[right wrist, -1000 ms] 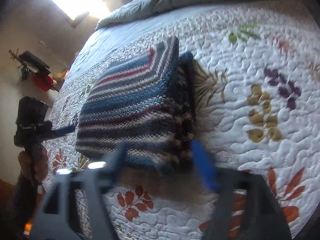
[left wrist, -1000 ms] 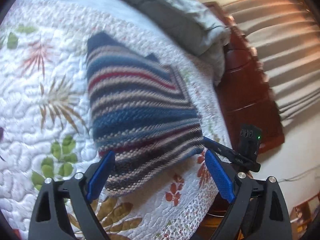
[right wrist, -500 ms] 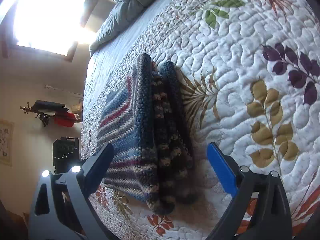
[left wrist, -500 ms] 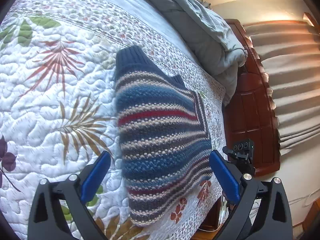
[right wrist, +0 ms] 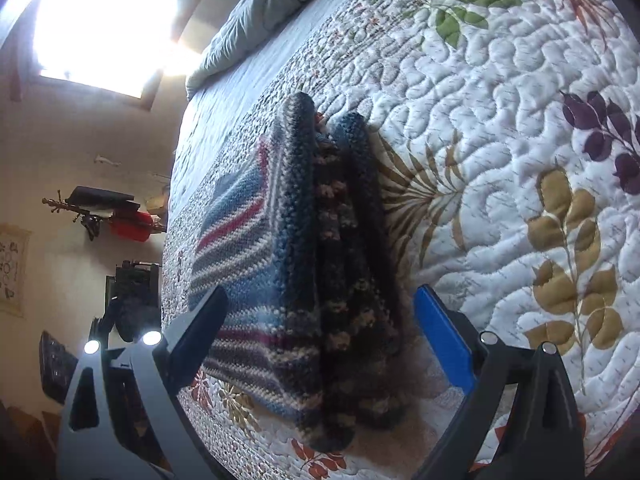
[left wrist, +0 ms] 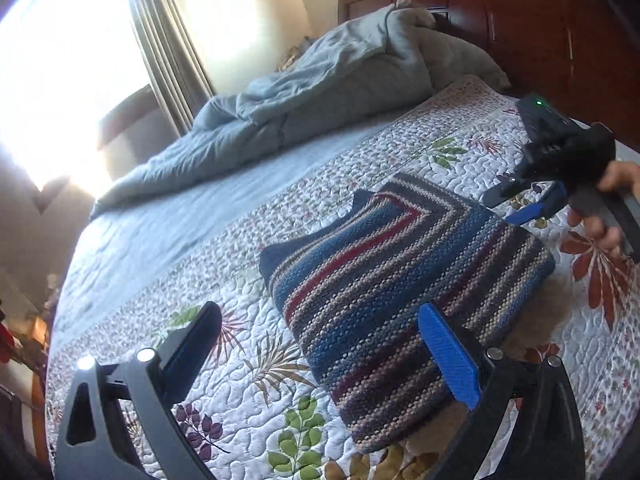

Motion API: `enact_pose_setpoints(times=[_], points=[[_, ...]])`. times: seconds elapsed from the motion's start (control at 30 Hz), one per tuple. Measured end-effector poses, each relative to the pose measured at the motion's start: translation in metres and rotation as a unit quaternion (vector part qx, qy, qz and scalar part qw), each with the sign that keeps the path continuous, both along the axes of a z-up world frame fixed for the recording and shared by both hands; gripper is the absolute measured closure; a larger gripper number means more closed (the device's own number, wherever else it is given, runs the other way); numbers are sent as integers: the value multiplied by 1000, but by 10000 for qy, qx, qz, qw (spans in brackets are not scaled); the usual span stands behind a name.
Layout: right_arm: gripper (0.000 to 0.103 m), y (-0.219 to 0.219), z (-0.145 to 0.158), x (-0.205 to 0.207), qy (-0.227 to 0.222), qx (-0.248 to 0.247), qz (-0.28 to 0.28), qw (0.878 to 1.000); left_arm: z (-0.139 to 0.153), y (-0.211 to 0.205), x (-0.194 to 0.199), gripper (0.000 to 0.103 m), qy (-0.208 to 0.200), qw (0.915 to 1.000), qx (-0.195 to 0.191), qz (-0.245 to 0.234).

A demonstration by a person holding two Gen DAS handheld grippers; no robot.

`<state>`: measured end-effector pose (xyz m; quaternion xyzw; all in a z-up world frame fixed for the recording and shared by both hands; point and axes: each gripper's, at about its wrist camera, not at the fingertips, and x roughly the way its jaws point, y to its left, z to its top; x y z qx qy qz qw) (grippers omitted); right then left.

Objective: Fold small clothes
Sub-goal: 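Grasp the folded sweater edge with the left gripper while the right gripper grasps it too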

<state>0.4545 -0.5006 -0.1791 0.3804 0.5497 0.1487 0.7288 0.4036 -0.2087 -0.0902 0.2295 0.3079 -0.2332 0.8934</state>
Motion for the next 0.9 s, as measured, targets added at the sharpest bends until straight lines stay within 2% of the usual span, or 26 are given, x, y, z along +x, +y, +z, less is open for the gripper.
enact_pose_setpoints(times=[0.1, 0.33, 0.37, 0.43, 0.47, 0.5, 0.57, 0.63, 0.67, 0.7, 0.73, 0.8, 0.9], points=[[9, 7, 5, 11, -70, -65, 84, 9999, 5, 3, -4, 4, -99, 9999, -49, 8], [9, 18, -5, 36, 126, -319, 350, 9988, 1, 13, 11, 4, 143, 9998, -130, 99], [9, 17, -7, 37, 136, -342, 361, 9987, -6, 15, 21, 4, 389, 9991, -101, 116], [9, 15, -10, 43, 172, -389, 390, 9983, -15, 25, 39, 4, 1048, 9939, -322, 129], [9, 13, -13, 47, 218, -350, 399, 9984, -24, 37, 57, 4, 1663, 9833, -706, 207], [9, 11, -16, 49, 256, -281, 413, 9984, -33, 49, 75, 4, 2279, 9667, -1127, 284], [9, 7, -21, 50, 313, -96, 445, 9985, -58, 74, 110, 4, 3509, 9110, -2122, 444], [9, 4, -29, 52, 385, 39, 459, 9982, -81, 93, 131, 4, 4134, 8657, -2726, 731], [9, 1, -32, 51, 415, 43, 467, 9980, -97, 101, 143, 4, 4462, 8395, -2970, 890], [9, 1, -36, 52, 432, 48, 469, 9980, -107, 104, 150, 4, 4652, 8222, -3146, 928], [7, -1, -38, 53, 427, 91, 474, 9979, -121, 107, 157, 4, 4911, 7972, -3385, 933], [6, 0, -40, 56, 379, 186, 530, 9977, -135, 103, 162, 4, 5134, 7752, -3577, 870], [6, 4, -44, 62, 396, 265, 616, 9970, -149, 83, 162, 4, 5330, 7612, -3645, 601]])
